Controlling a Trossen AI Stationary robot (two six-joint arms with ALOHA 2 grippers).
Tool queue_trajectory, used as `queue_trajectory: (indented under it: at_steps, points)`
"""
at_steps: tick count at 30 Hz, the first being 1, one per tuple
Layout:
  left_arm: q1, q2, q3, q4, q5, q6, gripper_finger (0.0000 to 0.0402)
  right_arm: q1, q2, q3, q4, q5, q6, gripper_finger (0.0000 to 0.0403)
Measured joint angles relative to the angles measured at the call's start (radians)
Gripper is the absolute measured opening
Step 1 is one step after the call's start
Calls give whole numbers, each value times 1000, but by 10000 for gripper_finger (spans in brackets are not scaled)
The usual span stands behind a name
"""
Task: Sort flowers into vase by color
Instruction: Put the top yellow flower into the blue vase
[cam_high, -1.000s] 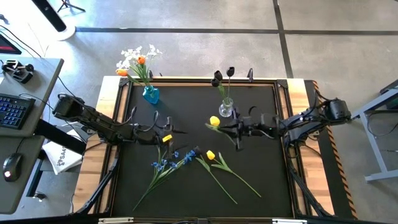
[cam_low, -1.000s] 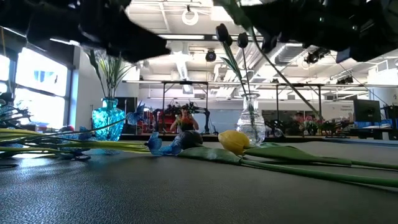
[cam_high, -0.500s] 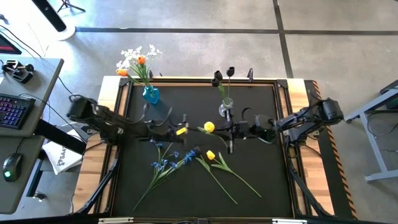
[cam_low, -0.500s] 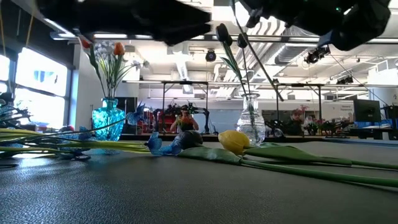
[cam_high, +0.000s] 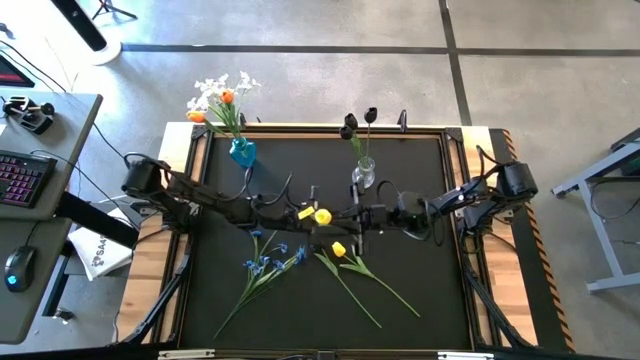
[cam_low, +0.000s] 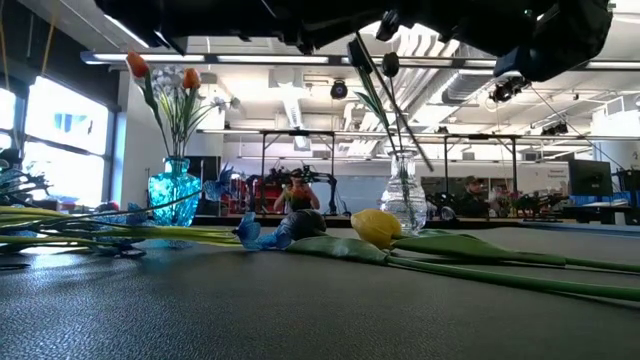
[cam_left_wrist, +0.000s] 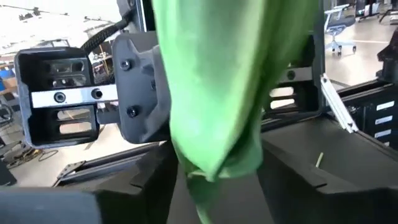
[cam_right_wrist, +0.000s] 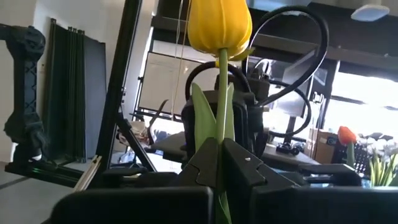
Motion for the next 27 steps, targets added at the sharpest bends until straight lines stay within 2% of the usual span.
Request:
queue_trajectory:
  at_steps: [6, 15, 17, 21, 27]
  points:
    - [-6, -25, 0, -34, 3, 3, 116, 8, -1, 0, 0, 3, -9, 3]
    - [-14, -131, 0, -243, -17, 21, 11, 8, -1, -1, -11, 0, 20, 11]
    - [-20, -156, 0, -302, -60, 27, 8, 8, -7, -1, -19, 4, 27, 29]
    - [-36, -200, 0, -421, -197, 29, 11, 7, -61, -2, -86, 7, 59, 91]
    - [-44, -292, 0, -591, -454, -48, 9, 8, -226, -2, -427, 51, 81, 175]
